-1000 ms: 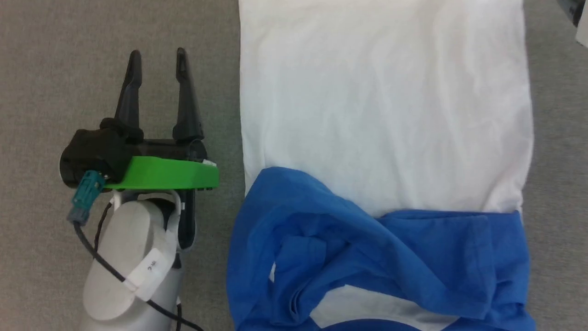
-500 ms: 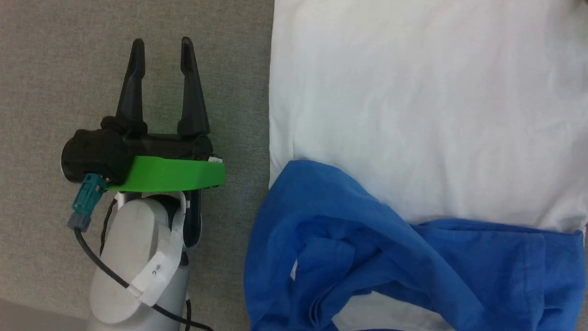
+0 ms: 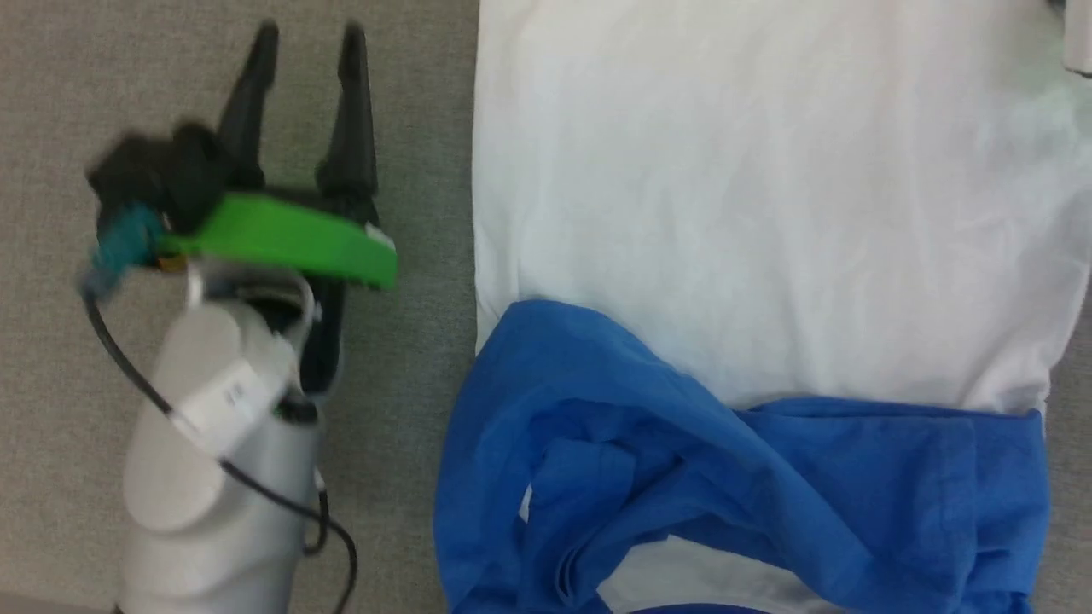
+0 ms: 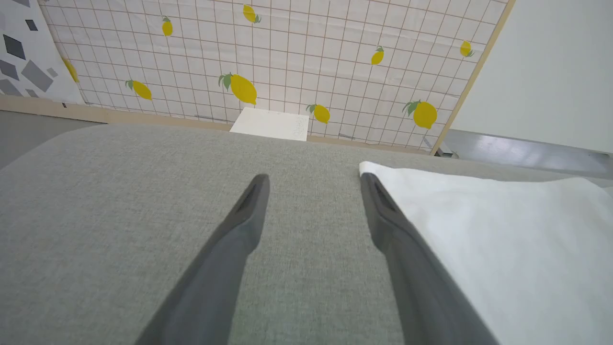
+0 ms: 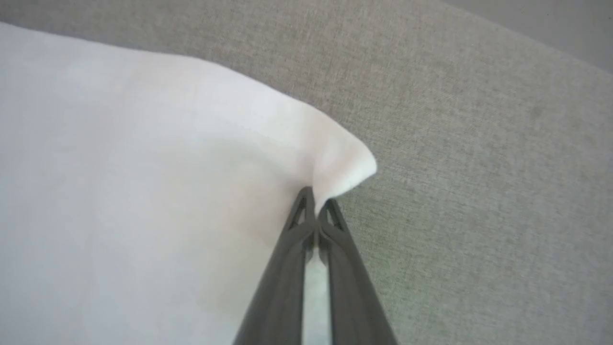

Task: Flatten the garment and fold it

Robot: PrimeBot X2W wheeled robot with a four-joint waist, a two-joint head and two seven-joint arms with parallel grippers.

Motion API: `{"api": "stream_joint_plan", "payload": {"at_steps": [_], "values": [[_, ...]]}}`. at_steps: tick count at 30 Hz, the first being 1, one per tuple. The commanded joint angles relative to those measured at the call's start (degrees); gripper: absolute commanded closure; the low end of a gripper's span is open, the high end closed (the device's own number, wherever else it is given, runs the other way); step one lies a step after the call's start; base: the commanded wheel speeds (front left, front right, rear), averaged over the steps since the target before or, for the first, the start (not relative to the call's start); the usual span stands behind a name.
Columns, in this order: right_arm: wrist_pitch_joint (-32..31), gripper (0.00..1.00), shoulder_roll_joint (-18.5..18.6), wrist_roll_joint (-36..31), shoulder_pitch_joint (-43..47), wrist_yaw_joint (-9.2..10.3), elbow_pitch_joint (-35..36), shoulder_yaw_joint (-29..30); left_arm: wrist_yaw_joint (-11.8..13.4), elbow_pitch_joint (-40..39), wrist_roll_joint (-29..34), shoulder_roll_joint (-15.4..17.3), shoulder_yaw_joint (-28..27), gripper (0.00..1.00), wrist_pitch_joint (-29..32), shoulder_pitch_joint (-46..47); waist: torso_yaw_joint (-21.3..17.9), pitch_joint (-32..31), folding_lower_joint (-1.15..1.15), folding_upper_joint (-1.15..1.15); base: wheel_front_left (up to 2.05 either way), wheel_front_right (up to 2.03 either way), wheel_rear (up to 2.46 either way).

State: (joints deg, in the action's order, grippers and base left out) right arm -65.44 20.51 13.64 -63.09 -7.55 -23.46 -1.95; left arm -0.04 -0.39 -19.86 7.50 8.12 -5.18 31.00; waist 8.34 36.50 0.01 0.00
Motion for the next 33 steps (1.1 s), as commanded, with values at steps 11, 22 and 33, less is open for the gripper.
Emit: {"api": "stream_joint_plan", "payload": {"at_steps": [11, 22, 33], "values": [[4.5, 1.00, 0.3, 6.9, 1.5, 0.06, 4.3, -6.2, 0.2, 8.3, -7.6, 5.3, 1.1, 0.00, 36.8, 22.2, -6.7, -3.0, -0.01, 0.00, 0.00, 0.00, 0.00], [5.7, 1.00, 0.3, 12.1, -0.8, 0.06, 8.7, -13.7, 5.1, 20.4, -4.3, 8.1, 5.6, 0.00, 57.1, 35.0, -12.2, 2.2, -0.01, 0.00, 0.00, 0.00, 0.00], [7.5, 1.00, 1.9, 14.8, -1.9, 0.06, 9.9, -16.6, 4.8, 23.6, -5.1, 8.5, 7.8, 1.00, 63.1, 33.0, -12.6, 5.5, -0.01, 0.00, 0.00, 0.00, 0.00]]}}
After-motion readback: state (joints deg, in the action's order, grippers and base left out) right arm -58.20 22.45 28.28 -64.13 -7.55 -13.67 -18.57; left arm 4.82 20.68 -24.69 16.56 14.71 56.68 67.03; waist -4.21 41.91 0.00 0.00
